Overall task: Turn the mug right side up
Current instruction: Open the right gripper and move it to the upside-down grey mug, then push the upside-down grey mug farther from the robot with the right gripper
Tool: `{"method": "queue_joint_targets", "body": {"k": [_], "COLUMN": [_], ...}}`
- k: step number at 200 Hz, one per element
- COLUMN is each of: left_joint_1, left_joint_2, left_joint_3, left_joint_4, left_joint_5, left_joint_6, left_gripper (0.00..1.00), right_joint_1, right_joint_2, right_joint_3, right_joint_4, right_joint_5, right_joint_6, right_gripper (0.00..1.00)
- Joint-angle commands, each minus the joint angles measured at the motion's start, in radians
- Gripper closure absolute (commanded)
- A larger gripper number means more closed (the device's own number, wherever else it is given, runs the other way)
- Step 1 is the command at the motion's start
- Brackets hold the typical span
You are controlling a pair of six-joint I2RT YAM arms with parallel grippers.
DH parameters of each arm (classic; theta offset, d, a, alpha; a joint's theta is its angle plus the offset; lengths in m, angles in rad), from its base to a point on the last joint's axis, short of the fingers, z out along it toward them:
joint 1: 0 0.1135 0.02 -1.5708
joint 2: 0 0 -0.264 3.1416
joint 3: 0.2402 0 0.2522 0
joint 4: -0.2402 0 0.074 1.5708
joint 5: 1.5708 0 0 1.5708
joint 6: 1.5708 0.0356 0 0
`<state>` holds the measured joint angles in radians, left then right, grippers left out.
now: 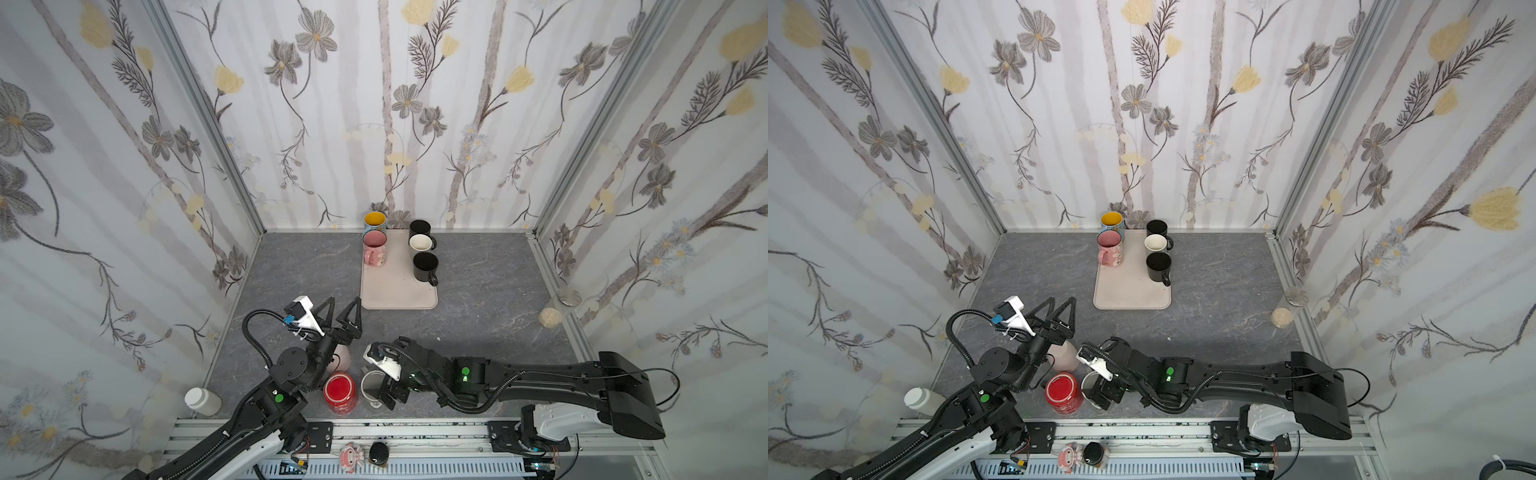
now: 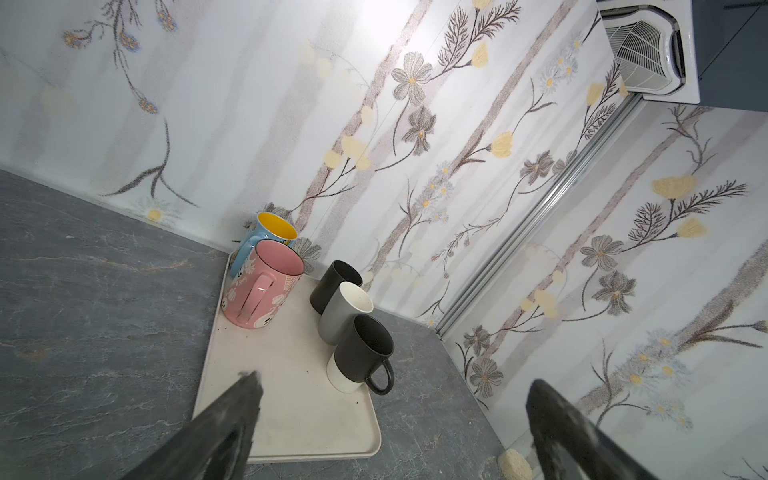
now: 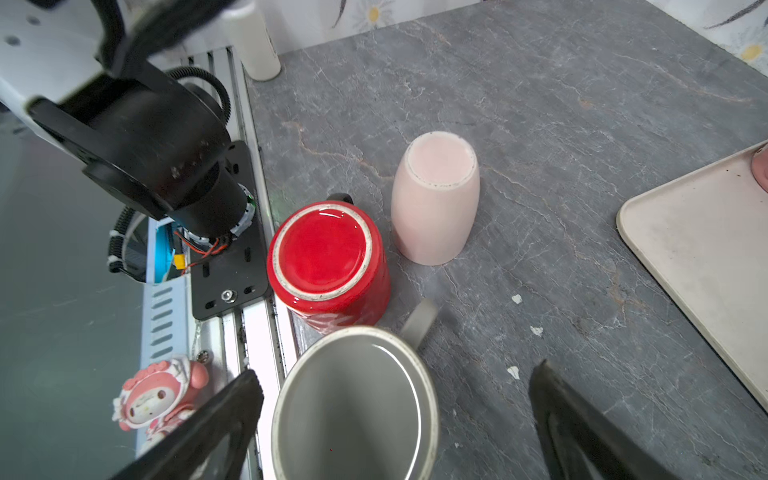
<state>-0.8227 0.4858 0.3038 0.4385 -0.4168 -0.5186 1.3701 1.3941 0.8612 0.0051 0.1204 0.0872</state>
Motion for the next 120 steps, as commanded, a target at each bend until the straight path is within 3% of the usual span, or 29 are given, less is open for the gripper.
{"method": "queue_joint_targets", "body": {"k": [1, 51, 120], "left_joint_1": [0.0, 0.0, 0.001], "left_joint_2": [-0.006, -0.012, -0.003], "left_joint_3": [-0.003, -0.015, -0.014], "left_joint_4": [0.008, -0.002, -0.015], "left_joint_5": [-0.022, -0.022, -0.002], "left_joint_6": [0.006, 0.009, 0.012], "left_gripper": [0.0, 0.0, 0.0], "right_joint_1": [0.032, 0.057, -0.008], "right_joint_2": [0.029, 0.088, -0.028], "right_joint_3": [0.021, 0.012, -0.099], "right_joint_4": [-0.025, -0.057, -0.062], "right_joint_5": [0.104, 0.256, 0.35], "right_joint_6": [-0.047, -0.049, 0.035], "right_gripper": [0.0, 0.0, 0.0]}}
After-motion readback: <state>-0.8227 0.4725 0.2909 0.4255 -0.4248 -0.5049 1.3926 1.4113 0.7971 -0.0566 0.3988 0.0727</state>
